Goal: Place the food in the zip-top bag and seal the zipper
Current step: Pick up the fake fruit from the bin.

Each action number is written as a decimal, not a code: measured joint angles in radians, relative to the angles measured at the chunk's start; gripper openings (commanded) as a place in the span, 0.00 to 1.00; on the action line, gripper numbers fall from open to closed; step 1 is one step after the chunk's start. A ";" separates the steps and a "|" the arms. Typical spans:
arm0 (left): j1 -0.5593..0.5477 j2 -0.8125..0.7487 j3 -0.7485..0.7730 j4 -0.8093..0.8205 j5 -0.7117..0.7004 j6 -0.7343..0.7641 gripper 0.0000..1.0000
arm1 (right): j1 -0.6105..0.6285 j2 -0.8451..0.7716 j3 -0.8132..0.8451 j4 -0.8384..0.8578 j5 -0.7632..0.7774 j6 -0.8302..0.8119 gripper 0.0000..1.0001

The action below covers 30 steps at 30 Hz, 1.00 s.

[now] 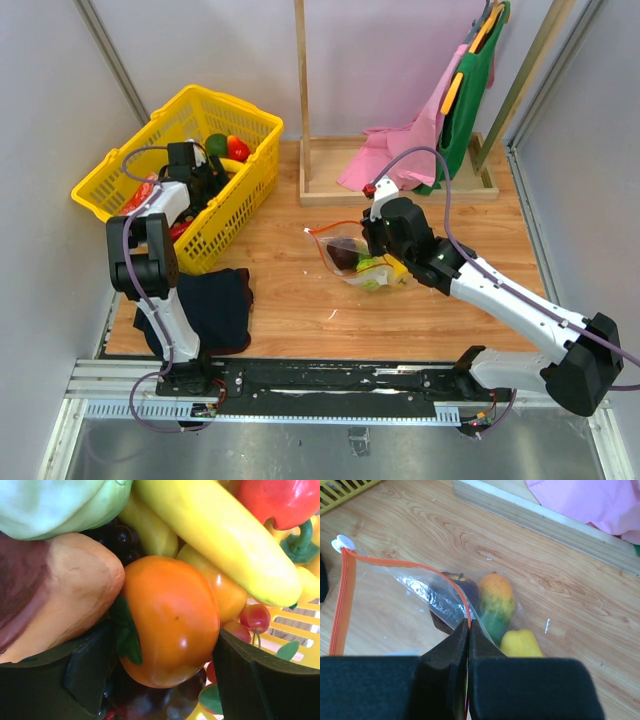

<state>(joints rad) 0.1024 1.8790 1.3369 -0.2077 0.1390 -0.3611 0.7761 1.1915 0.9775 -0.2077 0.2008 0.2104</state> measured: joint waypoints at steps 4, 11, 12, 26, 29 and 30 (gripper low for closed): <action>0.002 0.004 0.000 0.023 0.025 -0.003 0.53 | 0.000 0.000 0.003 -0.001 0.000 0.000 0.01; 0.010 -0.015 0.000 0.056 0.051 0.001 0.33 | 0.000 0.000 0.010 -0.005 0.000 0.000 0.01; 0.010 -0.024 0.000 0.056 0.059 0.001 0.30 | 0.000 0.000 0.010 -0.006 0.001 0.000 0.01; 0.008 -0.211 -0.007 0.045 0.092 0.001 0.26 | 0.000 -0.046 0.011 -0.008 0.012 -0.001 0.01; 0.008 -0.262 -0.014 0.035 0.092 0.002 0.25 | 0.000 -0.053 0.011 -0.007 0.018 -0.001 0.01; 0.008 -0.283 -0.018 0.032 0.092 0.002 0.25 | 0.000 -0.056 0.011 -0.007 0.020 -0.001 0.01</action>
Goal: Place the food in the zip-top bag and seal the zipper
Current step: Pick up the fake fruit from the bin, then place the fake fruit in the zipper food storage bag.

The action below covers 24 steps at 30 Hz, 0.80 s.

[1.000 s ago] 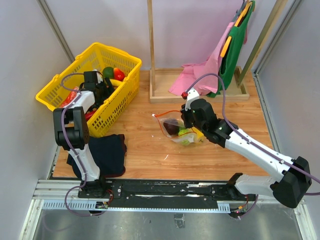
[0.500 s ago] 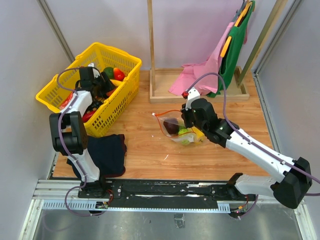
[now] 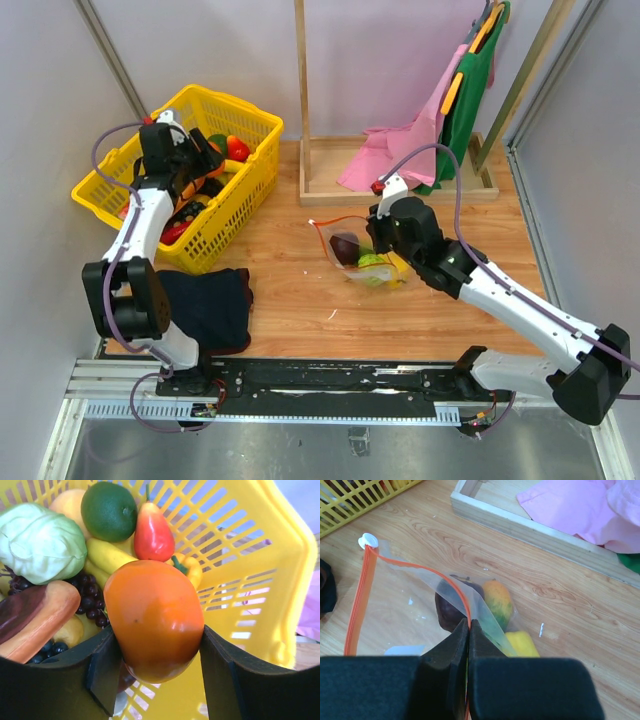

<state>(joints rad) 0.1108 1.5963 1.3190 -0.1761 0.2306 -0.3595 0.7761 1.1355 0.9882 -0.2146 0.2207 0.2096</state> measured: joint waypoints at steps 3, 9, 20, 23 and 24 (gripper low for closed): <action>0.000 -0.061 -0.009 -0.008 0.000 0.000 0.24 | 0.000 -0.006 0.000 0.002 0.003 0.000 0.01; 0.000 -0.153 -0.026 -0.025 0.000 -0.001 0.23 | 0.000 -0.010 0.000 0.016 0.005 0.019 0.01; -0.056 -0.325 -0.031 -0.098 0.077 -0.008 0.22 | 0.000 -0.011 0.000 0.051 0.016 0.049 0.01; -0.112 -0.386 -0.032 -0.112 0.099 -0.009 0.22 | 0.000 -0.018 -0.006 0.063 0.023 0.064 0.01; -0.132 -0.405 -0.036 -0.112 0.106 -0.012 0.22 | 0.000 -0.023 -0.013 0.069 0.029 0.072 0.01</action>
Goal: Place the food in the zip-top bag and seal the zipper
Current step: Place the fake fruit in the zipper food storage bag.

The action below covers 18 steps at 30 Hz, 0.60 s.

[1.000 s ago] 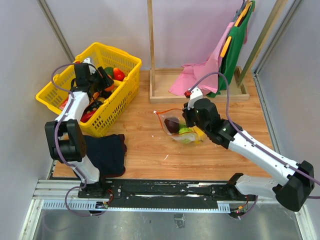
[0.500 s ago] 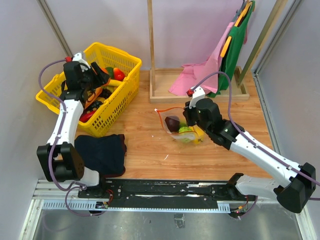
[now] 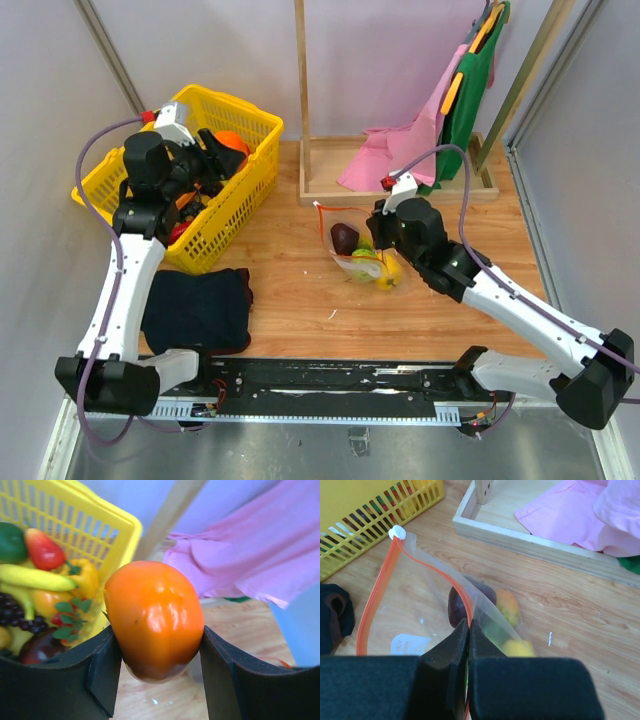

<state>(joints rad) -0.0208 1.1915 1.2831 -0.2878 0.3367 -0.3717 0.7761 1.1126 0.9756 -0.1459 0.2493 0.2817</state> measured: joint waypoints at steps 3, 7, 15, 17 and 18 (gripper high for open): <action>-0.062 -0.052 -0.022 -0.001 0.017 -0.019 0.21 | 0.000 -0.019 -0.022 0.019 0.015 0.016 0.01; -0.212 -0.111 -0.087 0.026 0.034 -0.103 0.21 | 0.000 -0.042 -0.060 0.062 0.033 0.045 0.01; -0.442 -0.137 -0.222 0.143 0.028 -0.319 0.22 | 0.000 -0.045 -0.091 0.114 0.042 0.074 0.01; -0.493 -0.142 -0.253 0.173 0.018 -0.373 0.22 | 0.000 -0.049 -0.103 0.127 0.046 0.082 0.01; -0.510 -0.144 -0.268 0.195 0.013 -0.402 0.22 | 0.000 -0.051 -0.108 0.133 0.048 0.084 0.01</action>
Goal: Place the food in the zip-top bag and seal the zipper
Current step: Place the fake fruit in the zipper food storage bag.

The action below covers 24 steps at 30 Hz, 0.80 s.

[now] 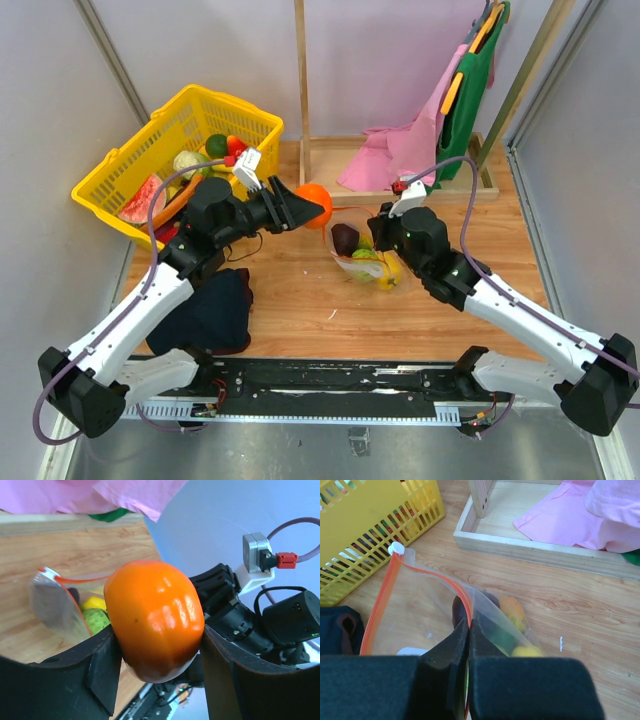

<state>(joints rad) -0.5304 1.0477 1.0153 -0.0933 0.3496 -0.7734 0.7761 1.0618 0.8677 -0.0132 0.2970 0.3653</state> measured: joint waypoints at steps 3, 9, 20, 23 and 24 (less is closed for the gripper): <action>-0.041 -0.002 -0.035 0.053 -0.016 -0.068 0.23 | 0.000 -0.005 -0.013 0.022 0.003 0.006 0.01; -0.129 0.014 -0.078 0.154 -0.038 -0.190 0.24 | 0.000 -0.007 -0.032 0.057 0.003 0.016 0.01; -0.194 0.054 -0.171 0.280 -0.113 -0.388 0.24 | 0.000 -0.017 -0.051 0.088 0.003 0.029 0.01; -0.207 0.089 -0.171 0.296 -0.128 -0.421 0.24 | 0.000 -0.019 -0.058 0.096 0.001 0.032 0.01; -0.211 0.101 -0.171 0.303 -0.130 -0.431 0.25 | 0.000 -0.020 -0.060 0.098 0.001 0.032 0.01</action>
<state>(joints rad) -0.7414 1.1484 0.8448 0.2092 0.2195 -1.2045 0.7761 1.0420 0.8078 0.0849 0.2977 0.3973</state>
